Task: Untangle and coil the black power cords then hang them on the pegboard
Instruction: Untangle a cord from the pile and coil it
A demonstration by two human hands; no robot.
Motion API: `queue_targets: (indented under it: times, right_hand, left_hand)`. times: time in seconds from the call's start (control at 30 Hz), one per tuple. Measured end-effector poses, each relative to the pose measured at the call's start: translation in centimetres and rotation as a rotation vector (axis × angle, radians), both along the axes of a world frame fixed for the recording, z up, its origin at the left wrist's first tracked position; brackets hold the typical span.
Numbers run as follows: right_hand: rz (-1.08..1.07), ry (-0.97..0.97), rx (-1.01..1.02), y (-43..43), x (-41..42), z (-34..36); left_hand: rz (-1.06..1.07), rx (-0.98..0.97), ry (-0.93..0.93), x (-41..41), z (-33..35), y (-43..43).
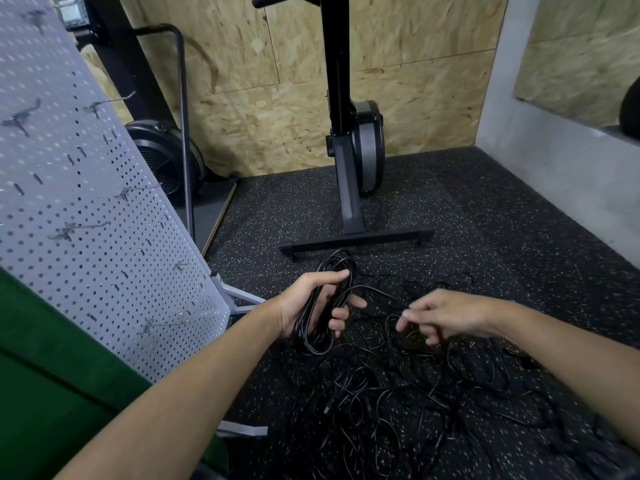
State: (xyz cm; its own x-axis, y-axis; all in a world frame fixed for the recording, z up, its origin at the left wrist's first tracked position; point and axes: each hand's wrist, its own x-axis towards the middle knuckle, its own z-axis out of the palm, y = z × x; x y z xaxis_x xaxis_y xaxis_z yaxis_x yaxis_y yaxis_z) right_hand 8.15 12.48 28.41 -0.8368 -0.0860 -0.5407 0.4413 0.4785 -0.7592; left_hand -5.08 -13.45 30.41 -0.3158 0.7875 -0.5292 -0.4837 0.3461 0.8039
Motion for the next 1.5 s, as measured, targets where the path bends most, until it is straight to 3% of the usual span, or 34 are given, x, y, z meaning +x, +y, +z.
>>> queue_targets:
  times: [0.13,0.23,0.37,0.6,0.73,0.93,1.17,1.3,1.5]
  right_hand:
    - [-0.166,0.143,-0.014,-1.1,-1.0,0.6]
    - [-0.352,0.087,-0.219,-2.6,-1.9,1.3]
    - [-0.443,0.178,-0.370,-4.4,-2.1,3.0]
    - [-0.462,0.285,-0.388,-5.1,-1.2,4.0]
    - [-0.380,0.326,-0.383,-5.9,-0.7,3.7]
    - [-0.341,0.408,-0.383,-7.0,-0.7,3.8]
    - [-0.330,0.471,-0.388,-7.6,-1.1,3.4]
    - [-0.255,0.416,-0.404,-8.4,-0.9,3.4]
    - [-0.249,0.271,-0.399,-8.7,-0.7,3.7]
  left_hand:
    - [0.043,-0.033,0.012,0.1,-0.6,0.1]
    - [0.100,-0.046,0.009,0.2,-0.8,0.4]
    - [0.185,-0.092,0.012,0.5,-0.8,0.9]
    - [0.243,-0.077,-0.011,0.3,-0.9,0.9]
    - [0.251,-0.117,0.065,0.1,-1.4,1.2]
    - [0.115,-0.141,0.196,0.7,-1.6,1.6]
    - [0.022,-0.073,0.160,0.4,-1.4,1.4]
    - [0.058,-0.042,0.192,0.8,-0.5,1.6]
    - [0.218,0.049,0.081,0.9,-0.5,1.6]
